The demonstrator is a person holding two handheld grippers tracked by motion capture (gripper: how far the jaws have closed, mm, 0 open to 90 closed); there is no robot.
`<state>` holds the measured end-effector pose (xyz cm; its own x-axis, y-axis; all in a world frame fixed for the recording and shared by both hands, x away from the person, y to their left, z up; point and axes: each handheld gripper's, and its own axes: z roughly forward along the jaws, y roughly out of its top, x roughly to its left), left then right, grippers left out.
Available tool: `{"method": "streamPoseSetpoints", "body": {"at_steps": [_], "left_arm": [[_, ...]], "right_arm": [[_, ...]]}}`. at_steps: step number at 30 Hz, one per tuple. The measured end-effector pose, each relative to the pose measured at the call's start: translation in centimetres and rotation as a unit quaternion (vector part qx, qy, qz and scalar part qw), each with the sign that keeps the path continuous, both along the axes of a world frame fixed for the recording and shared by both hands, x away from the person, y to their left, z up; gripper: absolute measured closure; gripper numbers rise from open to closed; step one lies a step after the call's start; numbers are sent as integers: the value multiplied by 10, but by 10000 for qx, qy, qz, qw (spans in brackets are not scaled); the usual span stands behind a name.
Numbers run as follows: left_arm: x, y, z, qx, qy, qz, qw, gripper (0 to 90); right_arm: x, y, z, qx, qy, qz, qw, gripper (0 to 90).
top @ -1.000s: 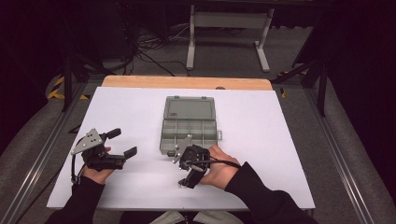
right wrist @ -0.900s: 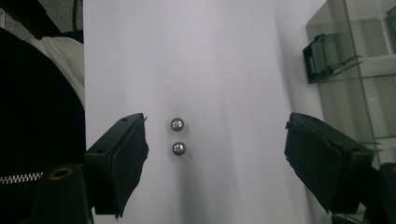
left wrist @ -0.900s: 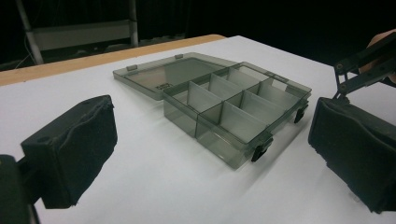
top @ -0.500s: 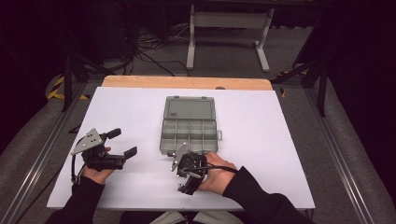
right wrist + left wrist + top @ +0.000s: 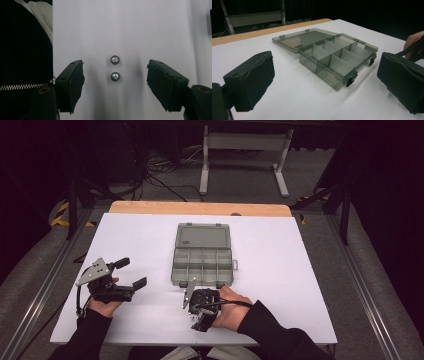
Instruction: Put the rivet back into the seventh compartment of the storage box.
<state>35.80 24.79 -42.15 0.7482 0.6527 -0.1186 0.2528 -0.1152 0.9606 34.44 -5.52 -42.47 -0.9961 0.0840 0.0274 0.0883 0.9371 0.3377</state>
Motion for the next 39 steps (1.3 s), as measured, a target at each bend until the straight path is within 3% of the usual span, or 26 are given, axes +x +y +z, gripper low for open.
{"method": "streamPoseSetpoints", "body": {"at_steps": [16, 27, 39], "left_arm": [[0, 1, 0, -69, 27, -9, 10000, 16], [0, 1, 0, -66, 45, -6, 10000, 15], [0, 1, 0, -61, 43, -3, 10000, 16]], "right_arm": [[1, 1, -1, -116, 21, 137, 9998, 627], [2, 1, -2, -163, 96, 158, 9997, 748], [3, 0, -1, -178, 74, 137, 9997, 817]]}}
